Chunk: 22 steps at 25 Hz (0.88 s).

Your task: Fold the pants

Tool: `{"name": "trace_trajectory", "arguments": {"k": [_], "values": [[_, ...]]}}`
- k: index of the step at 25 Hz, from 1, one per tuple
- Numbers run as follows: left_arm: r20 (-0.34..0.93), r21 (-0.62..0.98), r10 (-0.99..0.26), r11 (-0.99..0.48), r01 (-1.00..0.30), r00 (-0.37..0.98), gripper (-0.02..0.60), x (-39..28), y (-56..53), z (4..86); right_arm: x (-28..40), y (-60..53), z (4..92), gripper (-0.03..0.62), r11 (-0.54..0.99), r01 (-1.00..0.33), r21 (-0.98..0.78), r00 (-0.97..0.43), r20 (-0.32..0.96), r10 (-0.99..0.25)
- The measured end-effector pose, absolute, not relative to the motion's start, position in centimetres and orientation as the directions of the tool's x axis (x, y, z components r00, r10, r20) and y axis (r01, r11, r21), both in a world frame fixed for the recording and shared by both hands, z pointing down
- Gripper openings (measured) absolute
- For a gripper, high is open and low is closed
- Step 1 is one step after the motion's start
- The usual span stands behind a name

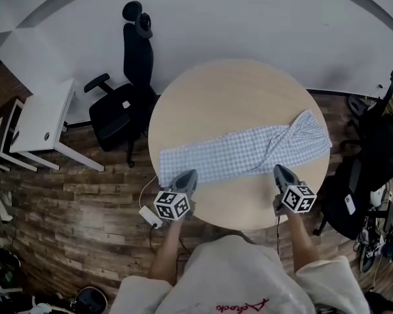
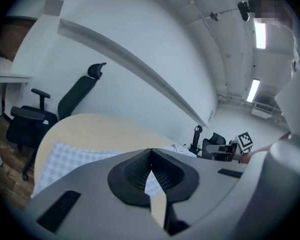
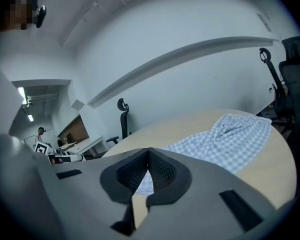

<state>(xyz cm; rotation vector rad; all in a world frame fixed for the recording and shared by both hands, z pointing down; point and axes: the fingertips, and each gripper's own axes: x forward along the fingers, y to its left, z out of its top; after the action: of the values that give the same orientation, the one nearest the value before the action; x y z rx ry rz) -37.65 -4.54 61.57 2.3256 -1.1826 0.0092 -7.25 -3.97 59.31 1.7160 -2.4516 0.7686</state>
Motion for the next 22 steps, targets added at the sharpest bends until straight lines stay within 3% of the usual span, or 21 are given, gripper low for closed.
{"name": "trace_trajectory", "arguments": {"k": [11, 22], "values": [[0.225, 0.444, -0.581, -0.654, -0.613, 0.782, 0.032, -28.5, -2.7, 62.2, -0.7, 2.3, 56.7, 0.029, 0.125, -0.958, -0.260, -0.210, 0.330, -0.920], [0.257, 0.372, -0.504, -0.736, -0.566, 0.825, 0.032, -18.8, -5.1, 61.7, 9.7, 1.9, 57.1, 0.029, 0.053, -0.966, -0.254, -0.132, 0.307, -0.943]]}}
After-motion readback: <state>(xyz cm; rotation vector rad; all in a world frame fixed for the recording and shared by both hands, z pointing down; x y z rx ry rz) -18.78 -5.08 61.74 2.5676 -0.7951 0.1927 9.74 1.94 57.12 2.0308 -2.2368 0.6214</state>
